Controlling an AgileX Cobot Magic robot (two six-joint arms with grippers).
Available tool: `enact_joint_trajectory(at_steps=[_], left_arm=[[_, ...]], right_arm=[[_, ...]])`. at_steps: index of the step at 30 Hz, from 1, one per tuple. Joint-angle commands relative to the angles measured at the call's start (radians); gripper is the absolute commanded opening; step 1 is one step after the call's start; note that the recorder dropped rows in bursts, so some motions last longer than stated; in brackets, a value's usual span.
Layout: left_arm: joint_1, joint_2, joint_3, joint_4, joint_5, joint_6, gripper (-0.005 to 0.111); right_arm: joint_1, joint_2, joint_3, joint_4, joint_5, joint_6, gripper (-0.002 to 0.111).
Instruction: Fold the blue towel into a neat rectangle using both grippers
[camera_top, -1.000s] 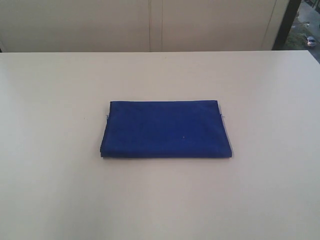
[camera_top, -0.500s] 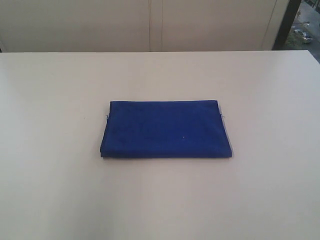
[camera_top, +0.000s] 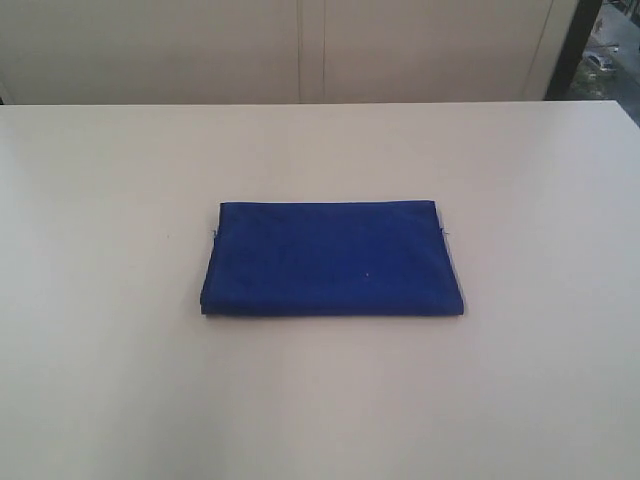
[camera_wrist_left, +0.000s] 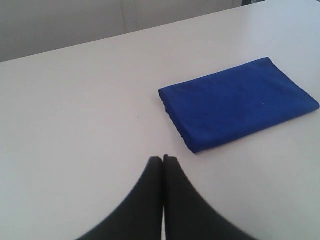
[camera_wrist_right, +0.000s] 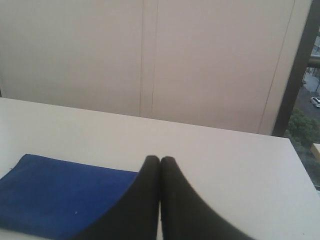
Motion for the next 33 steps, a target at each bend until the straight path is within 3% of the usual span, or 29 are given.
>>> enact_joint_trajectory(at_steps=[1, 11, 17, 33], left_arm=[[0.004, -0.006, 0.005, 0.002, 0.007, 0.002, 0.0], [0.004, -0.006, 0.005, 0.002, 0.007, 0.002, 0.0], [0.004, -0.006, 0.005, 0.002, 0.007, 0.002, 0.0], [0.004, -0.006, 0.005, 0.002, 0.007, 0.002, 0.0]], right_arm=[[-0.006, -0.005, 0.005, -0.011, -0.014, -0.004, 0.0], [-0.018, -0.04, 0.005, -0.008, -0.01, -0.004, 0.0], [-0.215, -0.11, 0.005, -0.008, -0.012, -0.004, 0.0], [-0.132, -0.115, 0.005, -0.008, -0.014, -0.004, 0.0]])
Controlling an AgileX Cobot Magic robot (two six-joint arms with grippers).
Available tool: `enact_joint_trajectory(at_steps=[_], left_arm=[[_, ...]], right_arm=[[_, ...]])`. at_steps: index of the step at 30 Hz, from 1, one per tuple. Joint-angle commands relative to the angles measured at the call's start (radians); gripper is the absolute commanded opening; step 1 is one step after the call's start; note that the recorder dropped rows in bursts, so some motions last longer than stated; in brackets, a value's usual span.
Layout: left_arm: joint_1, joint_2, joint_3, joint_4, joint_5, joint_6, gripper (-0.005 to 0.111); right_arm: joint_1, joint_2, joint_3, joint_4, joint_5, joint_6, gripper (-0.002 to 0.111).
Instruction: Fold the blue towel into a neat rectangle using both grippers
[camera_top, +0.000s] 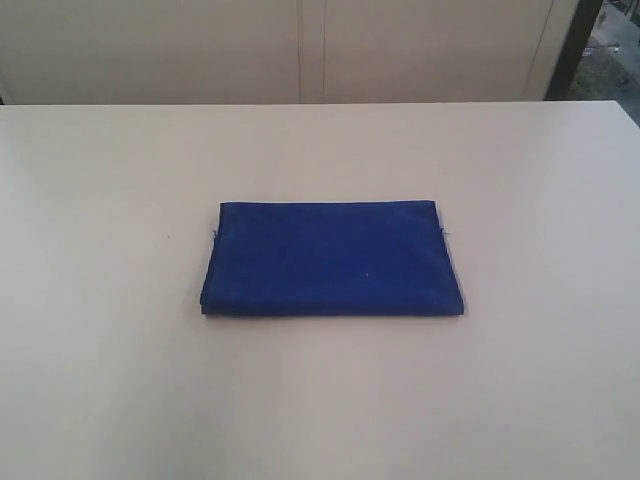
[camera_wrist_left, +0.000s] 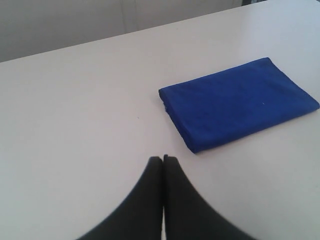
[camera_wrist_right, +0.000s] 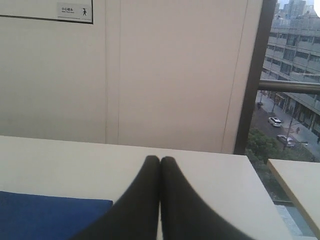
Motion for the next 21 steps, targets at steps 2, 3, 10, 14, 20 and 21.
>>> enact_joint_trajectory(at_steps=[2, 3, 10, 14, 20, 21], left_arm=[[0.004, -0.006, 0.005, 0.002, 0.005, 0.002, 0.0], [0.004, -0.006, 0.005, 0.002, 0.005, 0.002, 0.0], [0.004, -0.006, 0.005, 0.002, 0.005, 0.002, 0.0], [0.004, -0.006, 0.005, 0.002, 0.005, 0.002, 0.0], [0.004, -0.006, 0.005, 0.002, 0.003, 0.002, 0.0], [0.004, -0.006, 0.005, 0.002, 0.006, 0.002, 0.0]], right_arm=[[0.006, -0.006, 0.005, -0.008, -0.012, -0.004, 0.0], [0.006, -0.006, 0.005, -0.008, -0.012, -0.004, 0.0], [0.006, -0.006, 0.005, -0.008, -0.012, -0.004, 0.0], [0.006, -0.01, 0.042, -0.008, -0.038, -0.004, 0.0], [0.006, -0.038, 0.137, -0.008, -0.046, -0.004, 0.0], [0.006, -0.038, 0.151, -0.008, -0.046, -0.004, 0.0]])
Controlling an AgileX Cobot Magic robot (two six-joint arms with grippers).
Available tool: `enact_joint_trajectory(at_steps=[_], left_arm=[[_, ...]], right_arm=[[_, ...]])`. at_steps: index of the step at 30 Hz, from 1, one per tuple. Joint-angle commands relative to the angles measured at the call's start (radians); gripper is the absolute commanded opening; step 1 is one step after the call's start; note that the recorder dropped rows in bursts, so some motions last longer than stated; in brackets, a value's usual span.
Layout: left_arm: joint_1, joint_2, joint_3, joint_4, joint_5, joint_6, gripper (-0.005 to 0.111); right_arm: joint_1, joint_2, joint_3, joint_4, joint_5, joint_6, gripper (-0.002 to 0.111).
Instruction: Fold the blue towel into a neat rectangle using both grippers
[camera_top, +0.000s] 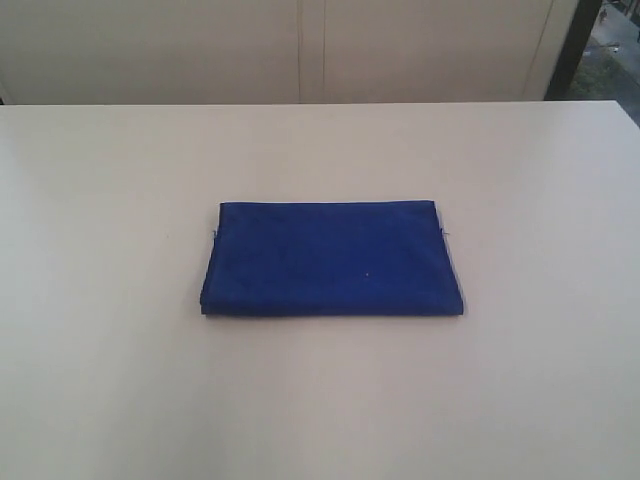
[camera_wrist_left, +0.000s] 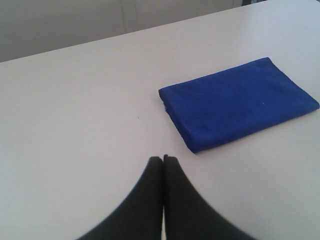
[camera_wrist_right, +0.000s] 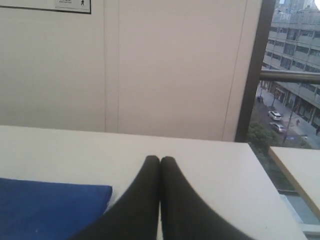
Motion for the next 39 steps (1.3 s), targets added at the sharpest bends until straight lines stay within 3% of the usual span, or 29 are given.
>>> enact_joint_trajectory(at_steps=[1, 39], left_arm=[[0.004, -0.006, 0.005, 0.002, 0.004, 0.002, 0.0], [0.004, -0.006, 0.005, 0.002, 0.004, 0.002, 0.0]], right_arm=[[0.001, -0.005, 0.071, -0.008, -0.011, -0.004, 0.0], [0.001, -0.005, 0.324, -0.1, -0.039, -0.004, 0.0]])
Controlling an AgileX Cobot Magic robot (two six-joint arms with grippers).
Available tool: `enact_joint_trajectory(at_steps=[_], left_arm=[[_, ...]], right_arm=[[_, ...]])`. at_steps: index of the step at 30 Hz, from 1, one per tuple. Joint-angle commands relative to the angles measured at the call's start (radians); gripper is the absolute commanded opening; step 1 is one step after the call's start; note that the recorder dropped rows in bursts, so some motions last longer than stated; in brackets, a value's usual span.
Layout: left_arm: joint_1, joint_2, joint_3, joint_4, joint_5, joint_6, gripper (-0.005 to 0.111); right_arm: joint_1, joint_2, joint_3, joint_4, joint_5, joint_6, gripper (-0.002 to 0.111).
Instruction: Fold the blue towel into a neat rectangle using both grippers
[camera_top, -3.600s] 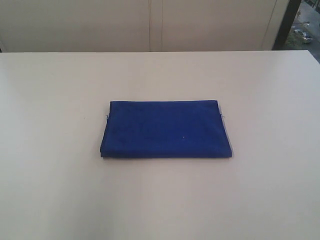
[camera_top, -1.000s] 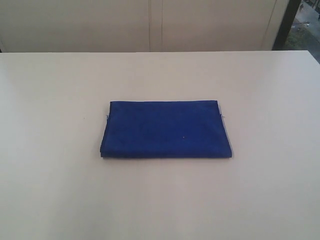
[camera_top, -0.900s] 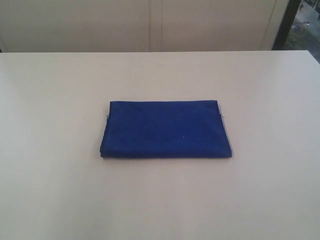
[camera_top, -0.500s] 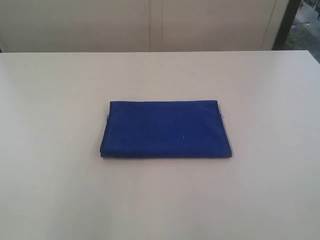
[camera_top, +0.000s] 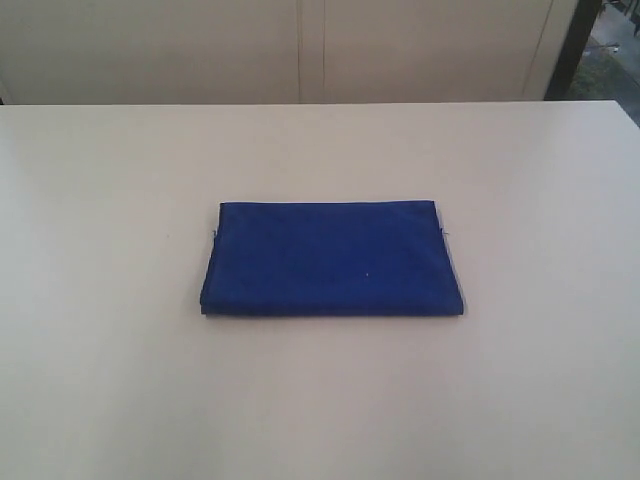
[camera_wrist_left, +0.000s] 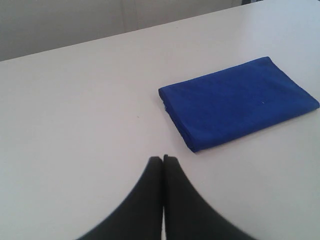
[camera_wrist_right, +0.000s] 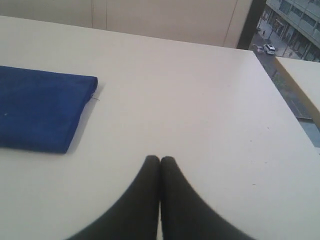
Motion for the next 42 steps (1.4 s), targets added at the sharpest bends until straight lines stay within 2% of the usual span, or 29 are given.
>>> enact_joint_trajectory(at_steps=[1, 9, 15, 42], left_arm=[[0.004, -0.006, 0.003, 0.002, 0.004, 0.002, 0.0], [0.004, -0.006, 0.003, 0.002, 0.004, 0.002, 0.0], [0.004, -0.006, 0.003, 0.002, 0.004, 0.002, 0.0], [0.004, -0.006, 0.003, 0.002, 0.004, 0.002, 0.0]], right_arm=[[0.001, -0.004, 0.029, -0.01, -0.026, -0.002, 0.0], [0.001, -0.004, 0.051, -0.015, -0.072, -0.002, 0.0], [0.001, -0.004, 0.051, -0.122, -0.072, -0.002, 0.0], [0.001, -0.004, 0.051, -0.12, -0.07, 0.002, 0.0]])
